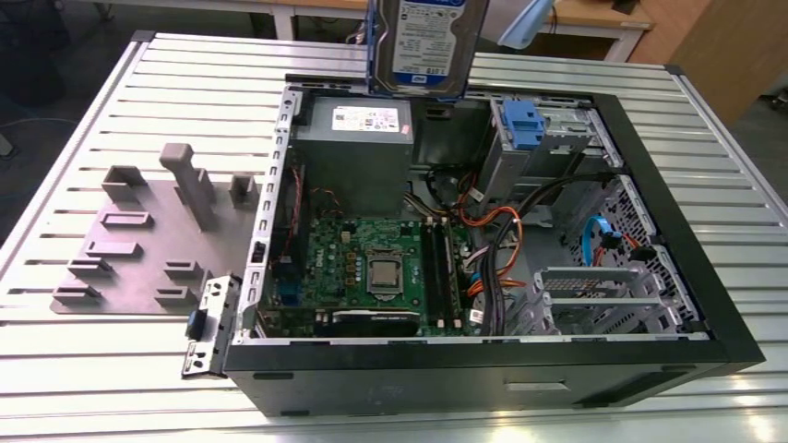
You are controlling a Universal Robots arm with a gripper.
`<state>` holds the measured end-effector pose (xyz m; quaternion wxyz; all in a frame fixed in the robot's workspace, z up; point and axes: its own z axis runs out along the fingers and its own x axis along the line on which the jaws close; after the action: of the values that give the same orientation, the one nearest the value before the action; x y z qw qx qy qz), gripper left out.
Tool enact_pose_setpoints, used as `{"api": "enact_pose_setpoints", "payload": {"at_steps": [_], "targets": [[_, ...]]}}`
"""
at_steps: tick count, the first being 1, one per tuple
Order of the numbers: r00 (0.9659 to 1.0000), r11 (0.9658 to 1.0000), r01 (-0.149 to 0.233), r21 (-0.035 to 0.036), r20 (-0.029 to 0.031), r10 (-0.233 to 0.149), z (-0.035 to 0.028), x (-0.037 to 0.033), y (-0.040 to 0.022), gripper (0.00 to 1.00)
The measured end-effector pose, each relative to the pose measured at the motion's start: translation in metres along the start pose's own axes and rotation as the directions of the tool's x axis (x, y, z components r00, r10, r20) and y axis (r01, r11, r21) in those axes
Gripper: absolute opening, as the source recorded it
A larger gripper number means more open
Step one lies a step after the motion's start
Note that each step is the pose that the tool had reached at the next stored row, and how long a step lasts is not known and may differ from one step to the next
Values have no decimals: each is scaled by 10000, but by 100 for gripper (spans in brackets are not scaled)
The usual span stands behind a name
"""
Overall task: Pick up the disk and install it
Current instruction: 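Pick up the disk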
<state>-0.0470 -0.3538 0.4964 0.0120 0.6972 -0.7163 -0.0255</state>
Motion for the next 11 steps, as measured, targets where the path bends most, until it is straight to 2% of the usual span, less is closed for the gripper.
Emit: {"api": "enact_pose_setpoints", "payload": {"at_steps": [7,9,11], "targets": [[10000,10000,0,0,0,0,-2,-3,-104,35],[10000,10000,1,0,0,-1,-1,-3,-111,35],[10000,10000,0,0,0,0,26,-5,-190,35]]}}
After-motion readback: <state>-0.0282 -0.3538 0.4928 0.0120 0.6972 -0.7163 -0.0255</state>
